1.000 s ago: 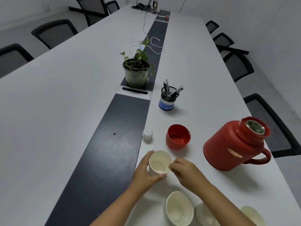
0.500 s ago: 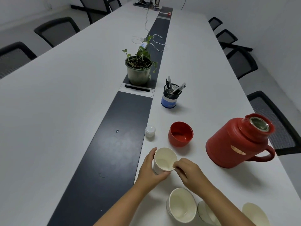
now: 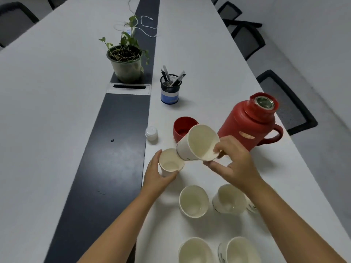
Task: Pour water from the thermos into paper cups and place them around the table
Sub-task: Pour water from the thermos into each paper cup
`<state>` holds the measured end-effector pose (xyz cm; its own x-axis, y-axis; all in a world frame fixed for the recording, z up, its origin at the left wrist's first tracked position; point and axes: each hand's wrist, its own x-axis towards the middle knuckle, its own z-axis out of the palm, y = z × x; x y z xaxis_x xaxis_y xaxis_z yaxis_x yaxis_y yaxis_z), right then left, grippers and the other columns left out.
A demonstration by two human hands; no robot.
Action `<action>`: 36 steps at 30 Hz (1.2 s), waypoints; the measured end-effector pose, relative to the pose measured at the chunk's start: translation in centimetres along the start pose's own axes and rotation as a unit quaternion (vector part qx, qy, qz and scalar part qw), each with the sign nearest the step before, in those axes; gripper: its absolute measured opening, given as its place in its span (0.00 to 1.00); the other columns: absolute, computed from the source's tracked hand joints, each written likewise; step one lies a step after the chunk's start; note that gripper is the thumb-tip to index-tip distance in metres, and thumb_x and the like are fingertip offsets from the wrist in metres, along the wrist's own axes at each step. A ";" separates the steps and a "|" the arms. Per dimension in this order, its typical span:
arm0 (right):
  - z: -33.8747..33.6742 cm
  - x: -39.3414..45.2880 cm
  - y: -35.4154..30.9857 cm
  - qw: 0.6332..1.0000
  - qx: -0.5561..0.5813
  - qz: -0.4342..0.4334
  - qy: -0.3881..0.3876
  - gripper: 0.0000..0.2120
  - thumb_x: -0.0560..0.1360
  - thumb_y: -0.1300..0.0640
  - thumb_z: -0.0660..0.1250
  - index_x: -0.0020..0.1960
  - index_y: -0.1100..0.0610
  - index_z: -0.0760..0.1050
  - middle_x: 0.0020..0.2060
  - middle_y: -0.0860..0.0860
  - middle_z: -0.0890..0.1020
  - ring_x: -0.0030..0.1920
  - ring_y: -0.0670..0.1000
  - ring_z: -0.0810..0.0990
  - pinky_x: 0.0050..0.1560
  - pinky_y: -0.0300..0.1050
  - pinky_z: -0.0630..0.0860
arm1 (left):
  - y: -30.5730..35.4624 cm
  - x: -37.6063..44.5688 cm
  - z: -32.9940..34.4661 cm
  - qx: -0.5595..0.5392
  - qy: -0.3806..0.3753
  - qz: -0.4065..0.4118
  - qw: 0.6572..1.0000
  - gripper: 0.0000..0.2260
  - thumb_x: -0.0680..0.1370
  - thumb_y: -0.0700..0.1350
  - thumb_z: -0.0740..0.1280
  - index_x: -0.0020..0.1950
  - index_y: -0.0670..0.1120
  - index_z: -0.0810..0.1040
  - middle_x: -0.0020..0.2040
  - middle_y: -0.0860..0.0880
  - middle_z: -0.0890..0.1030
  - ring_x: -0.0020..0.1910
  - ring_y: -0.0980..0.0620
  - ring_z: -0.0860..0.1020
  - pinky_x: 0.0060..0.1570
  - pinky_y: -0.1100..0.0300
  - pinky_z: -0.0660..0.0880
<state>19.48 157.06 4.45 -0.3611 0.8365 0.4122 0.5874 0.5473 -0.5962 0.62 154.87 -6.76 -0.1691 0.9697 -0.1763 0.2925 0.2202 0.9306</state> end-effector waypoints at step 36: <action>-3.6 -28.9 5.2 0.919 0.084 0.375 0.093 0.42 0.58 0.69 0.77 0.67 0.59 0.62 0.63 0.57 0.68 0.54 0.53 0.71 0.55 0.42 0.69 | -6.1 -21.0 3.3 0.316 0.004 -0.019 0.949 0.24 0.76 0.52 0.55 0.68 0.40 0.68 0.74 0.45 0.61 0.73 0.46 0.59 0.69 0.50 0.57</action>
<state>35.62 135.61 -8.07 0.2392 0.9694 -0.0559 0.4946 -0.1711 -0.8521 5.53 133.56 -9.77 -0.1967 0.9596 -0.2014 0.7912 0.2767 0.5455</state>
